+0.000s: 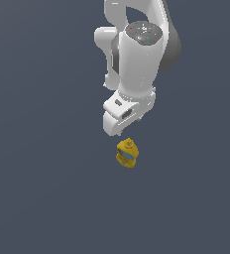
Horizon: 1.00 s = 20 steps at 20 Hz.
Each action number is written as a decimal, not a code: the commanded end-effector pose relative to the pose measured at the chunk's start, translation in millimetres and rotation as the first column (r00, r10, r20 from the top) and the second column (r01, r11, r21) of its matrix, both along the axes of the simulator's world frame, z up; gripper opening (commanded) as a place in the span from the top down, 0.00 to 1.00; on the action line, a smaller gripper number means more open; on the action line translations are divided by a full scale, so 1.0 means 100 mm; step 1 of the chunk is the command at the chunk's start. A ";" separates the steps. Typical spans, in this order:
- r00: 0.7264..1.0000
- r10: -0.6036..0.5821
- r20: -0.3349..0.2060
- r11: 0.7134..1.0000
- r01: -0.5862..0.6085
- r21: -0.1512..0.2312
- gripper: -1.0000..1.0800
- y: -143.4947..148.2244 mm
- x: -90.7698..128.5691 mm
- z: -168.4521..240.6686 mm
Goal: Pick up the object and move it to a goal position.
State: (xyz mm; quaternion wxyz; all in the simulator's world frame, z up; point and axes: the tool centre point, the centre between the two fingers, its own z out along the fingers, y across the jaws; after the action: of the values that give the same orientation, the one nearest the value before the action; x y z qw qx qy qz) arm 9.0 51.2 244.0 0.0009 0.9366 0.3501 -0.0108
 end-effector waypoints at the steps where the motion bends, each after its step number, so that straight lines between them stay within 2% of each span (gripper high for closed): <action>1: 0.998 0.061 0.005 0.998 -0.061 0.003 0.04 0.01 0.08 -0.06; 10: 0.980 0.198 0.017 0.980 -0.198 0.008 0.04 0.02 0.26 -0.20; 20: 0.974 0.226 0.019 0.974 -0.226 0.009 0.04 0.02 0.29 -0.25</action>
State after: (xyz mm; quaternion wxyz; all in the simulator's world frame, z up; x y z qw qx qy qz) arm 38.0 53.2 220.2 0.0000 0.8908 0.4544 -0.0003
